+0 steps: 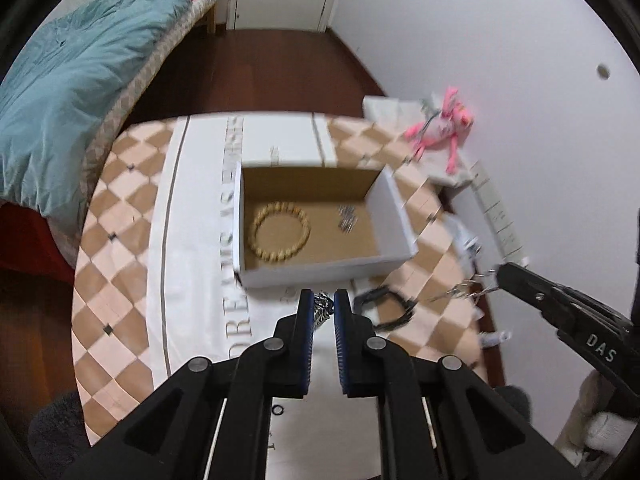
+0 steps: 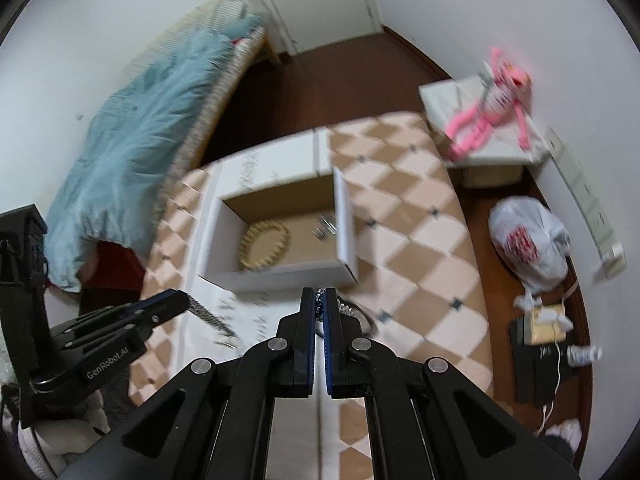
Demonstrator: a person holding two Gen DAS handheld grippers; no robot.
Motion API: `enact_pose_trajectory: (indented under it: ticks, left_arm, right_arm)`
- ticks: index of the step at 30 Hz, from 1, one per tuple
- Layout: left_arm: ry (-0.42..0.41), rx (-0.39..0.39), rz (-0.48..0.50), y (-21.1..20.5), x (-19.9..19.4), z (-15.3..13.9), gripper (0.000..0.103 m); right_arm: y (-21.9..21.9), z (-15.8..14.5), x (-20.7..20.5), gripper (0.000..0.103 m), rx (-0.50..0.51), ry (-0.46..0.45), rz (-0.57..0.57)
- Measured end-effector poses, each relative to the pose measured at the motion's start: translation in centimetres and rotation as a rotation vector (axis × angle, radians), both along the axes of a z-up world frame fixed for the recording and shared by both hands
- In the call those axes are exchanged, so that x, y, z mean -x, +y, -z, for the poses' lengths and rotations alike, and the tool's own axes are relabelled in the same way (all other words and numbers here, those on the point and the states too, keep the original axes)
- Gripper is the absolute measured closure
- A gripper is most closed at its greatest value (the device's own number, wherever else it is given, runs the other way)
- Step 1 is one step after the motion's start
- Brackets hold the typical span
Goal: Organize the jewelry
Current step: 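Carry the charm bracelet in the right tool into the box while the left tool carries the chain bracelet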
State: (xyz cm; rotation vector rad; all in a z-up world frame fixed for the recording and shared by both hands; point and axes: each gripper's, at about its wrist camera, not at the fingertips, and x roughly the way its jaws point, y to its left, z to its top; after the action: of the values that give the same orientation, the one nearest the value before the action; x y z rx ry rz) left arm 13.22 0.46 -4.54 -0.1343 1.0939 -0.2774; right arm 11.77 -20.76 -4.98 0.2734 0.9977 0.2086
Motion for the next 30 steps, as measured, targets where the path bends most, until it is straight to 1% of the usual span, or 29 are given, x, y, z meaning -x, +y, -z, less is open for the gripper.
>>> enact_pose_trajectory:
  ticks: [3, 5, 7, 10, 12, 16, 24, 27, 28, 30]
  left_arm:
    - [-0.039, 0.034, 0.005, 0.4, -1.1, -2.9, 0.096]
    - [-0.057, 0.046, 0.003, 0.7, -2.3, -4.1, 0.096]
    - [-0.067, 0.047, 0.002, 0.9, -3.7, -4.8, 0.096]
    - [-0.057, 0.035, 0.006, 1.1, -6.0, -4.5, 0.096]
    - [-0.043, 0.017, 0.017, 1.0, -7.4, -3.7, 0.096]
    - [0.017, -0.013, 0.030, 0.8, -9.9, -1.1, 0.096]
    - [0.141, -0.019, 0.034, 0.7, -12.9, 3.5, 0.096]
    - [0.171, -0.048, 0.002, 0.8, -13.5, 4.2, 0.095]
    - [0.174, -0.065, -0.008, 0.9, -13.7, 4.3, 0.094]
    - [0.173, -0.102, -0.030, 1.1, -13.8, 4.3, 0.092]
  right_arm:
    - [1.0, -2.6, -1.4, 0.100, -0.002, -0.040, -0.037]
    - [1.8, -3.7, -2.7, 0.100, 0.010, -0.056, -0.059]
    - [2.5, -4.3, -4.1, 0.100, 0.023, -0.064, -0.073]
    - [3.5, -4.0, -6.6, 0.100, 0.039, -0.047, -0.084]
    - [4.0, -3.1, -8.4, 0.100, 0.055, -0.019, -0.091]
    - [4.5, -0.7, -10.8, 0.100, 0.074, 0.046, -0.097]
    - [5.0, 4.7, -14.5, 0.099, 0.102, 0.188, -0.118]
    - [5.3, 6.4, -15.2, 0.099, 0.109, 0.250, -0.151]
    - [5.2, 7.1, -15.5, 0.099, 0.113, 0.283, -0.144]
    - [5.0, 8.1, -15.9, 0.098, 0.136, 0.320, -0.140]
